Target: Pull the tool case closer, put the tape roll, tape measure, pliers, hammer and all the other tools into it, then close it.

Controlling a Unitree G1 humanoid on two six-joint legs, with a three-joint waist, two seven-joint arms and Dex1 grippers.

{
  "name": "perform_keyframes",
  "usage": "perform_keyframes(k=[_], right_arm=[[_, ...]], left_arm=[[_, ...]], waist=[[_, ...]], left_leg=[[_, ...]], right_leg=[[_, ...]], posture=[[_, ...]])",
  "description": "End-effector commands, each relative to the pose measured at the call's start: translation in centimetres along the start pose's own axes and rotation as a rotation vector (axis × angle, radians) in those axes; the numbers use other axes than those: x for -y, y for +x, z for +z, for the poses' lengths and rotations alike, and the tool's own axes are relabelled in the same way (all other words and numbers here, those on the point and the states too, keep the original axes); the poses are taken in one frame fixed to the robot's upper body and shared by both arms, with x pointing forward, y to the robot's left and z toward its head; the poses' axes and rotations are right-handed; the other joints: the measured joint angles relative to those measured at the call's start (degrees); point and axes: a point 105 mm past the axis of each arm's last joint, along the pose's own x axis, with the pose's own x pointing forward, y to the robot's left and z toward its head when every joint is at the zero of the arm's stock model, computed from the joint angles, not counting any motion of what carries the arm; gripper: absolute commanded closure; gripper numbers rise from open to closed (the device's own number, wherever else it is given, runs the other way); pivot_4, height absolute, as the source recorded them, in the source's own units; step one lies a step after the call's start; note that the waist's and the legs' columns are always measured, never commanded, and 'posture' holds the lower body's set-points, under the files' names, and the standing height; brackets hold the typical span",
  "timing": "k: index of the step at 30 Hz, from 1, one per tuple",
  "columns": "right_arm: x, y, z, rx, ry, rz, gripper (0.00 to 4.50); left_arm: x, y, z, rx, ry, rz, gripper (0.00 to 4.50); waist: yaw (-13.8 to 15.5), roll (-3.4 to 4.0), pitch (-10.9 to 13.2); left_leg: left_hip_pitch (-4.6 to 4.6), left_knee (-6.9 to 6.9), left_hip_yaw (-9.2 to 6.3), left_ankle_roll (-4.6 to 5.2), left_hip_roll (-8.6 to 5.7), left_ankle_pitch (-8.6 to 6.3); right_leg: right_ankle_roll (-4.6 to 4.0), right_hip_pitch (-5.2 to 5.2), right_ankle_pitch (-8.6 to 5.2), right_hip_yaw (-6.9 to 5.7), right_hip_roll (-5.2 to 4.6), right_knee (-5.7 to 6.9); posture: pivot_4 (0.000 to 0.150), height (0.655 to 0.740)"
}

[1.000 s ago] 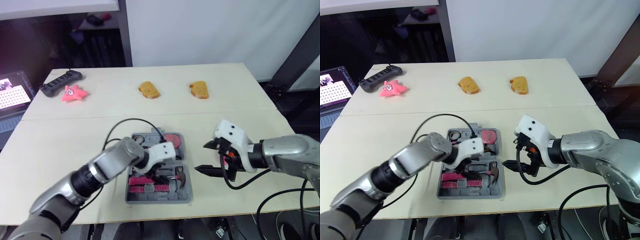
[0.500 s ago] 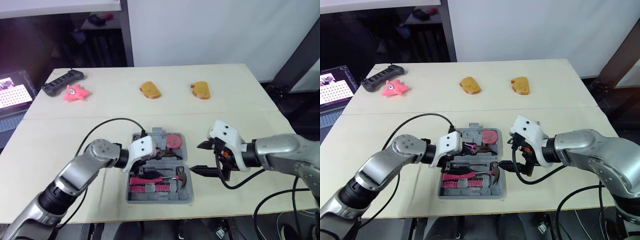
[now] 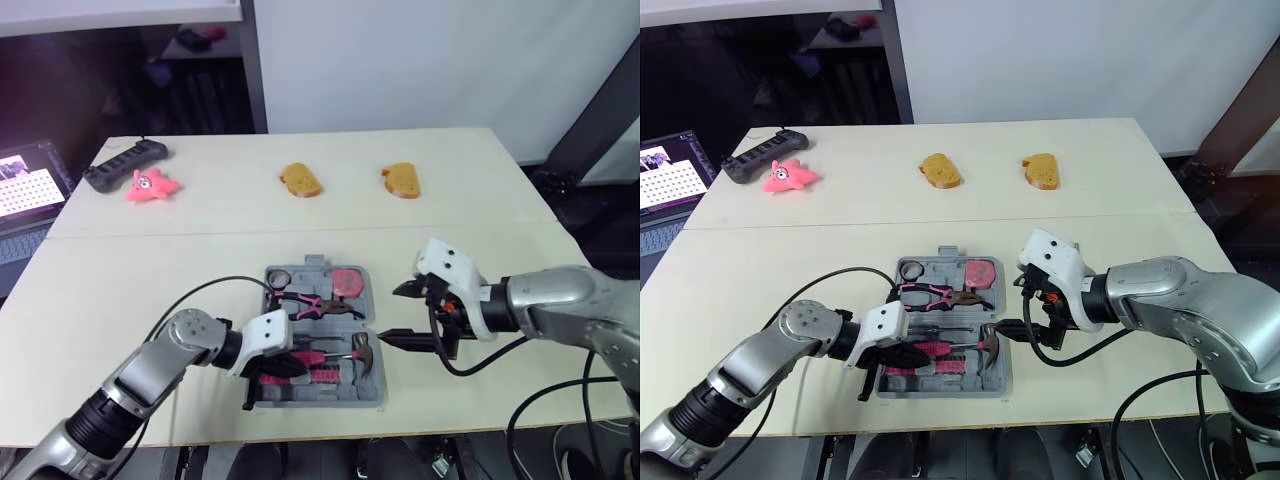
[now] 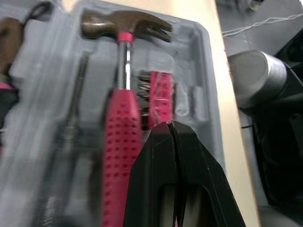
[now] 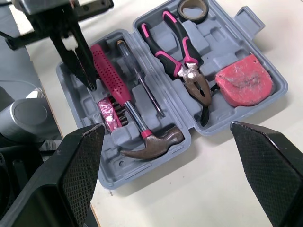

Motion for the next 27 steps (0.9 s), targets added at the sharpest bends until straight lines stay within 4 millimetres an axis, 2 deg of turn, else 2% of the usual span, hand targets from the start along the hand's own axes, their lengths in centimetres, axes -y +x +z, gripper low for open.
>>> perform_keyframes(k=[1, 11, 19, 27], right_arm=[[0.3, -0.4, 0.6, 0.014, -0.029, -0.02, 0.0], [0.5, -0.5, 0.8, 0.017, -0.031, -0.027, 0.0], [0.5, -0.5, 0.9, 0.021, -0.033, -0.028, 0.0], [0.6, -0.5, 1.0, 0.024, -0.037, -0.032, 0.0]], left_arm=[[-0.3, 0.2, 0.0, -0.012, 0.023, 0.011, 4.48], [-1.5, 0.0, 0.3, -0.015, 0.04, 0.073, 4.48], [-1.9, -0.6, 2.5, 0.113, -0.012, 0.087, 4.48], [-1.9, 0.8, 0.7, 0.083, -0.029, 0.095, 4.48]], waist=[[0.0, 0.0, 0.0], [0.0, 0.0, 0.0], [0.0, 0.0, 0.0], [-0.1, 0.0, 0.0]], left_leg=[[0.0, 0.0, 0.0, 0.0, 0.0, 0.0], [0.0, 0.0, 0.0, 0.0, 0.0, 0.0], [0.0, 0.0, 0.0, 0.0, 0.0, 0.0], [0.01, 0.0, 0.0, 0.0, 0.0, 0.0]], right_leg=[[0.0, 0.0, 0.0, 0.0, 0.0, 0.0], [0.0, 0.0, 0.0, 0.0, 0.0, 0.0], [0.0, 0.0, 0.0, 0.0, 0.0, 0.0], [0.0, 0.0, 0.0, 0.0, 0.0, 0.0]], posture=[[0.15, 0.74], [0.15, 0.74], [0.15, 0.74], [0.15, 0.74]])
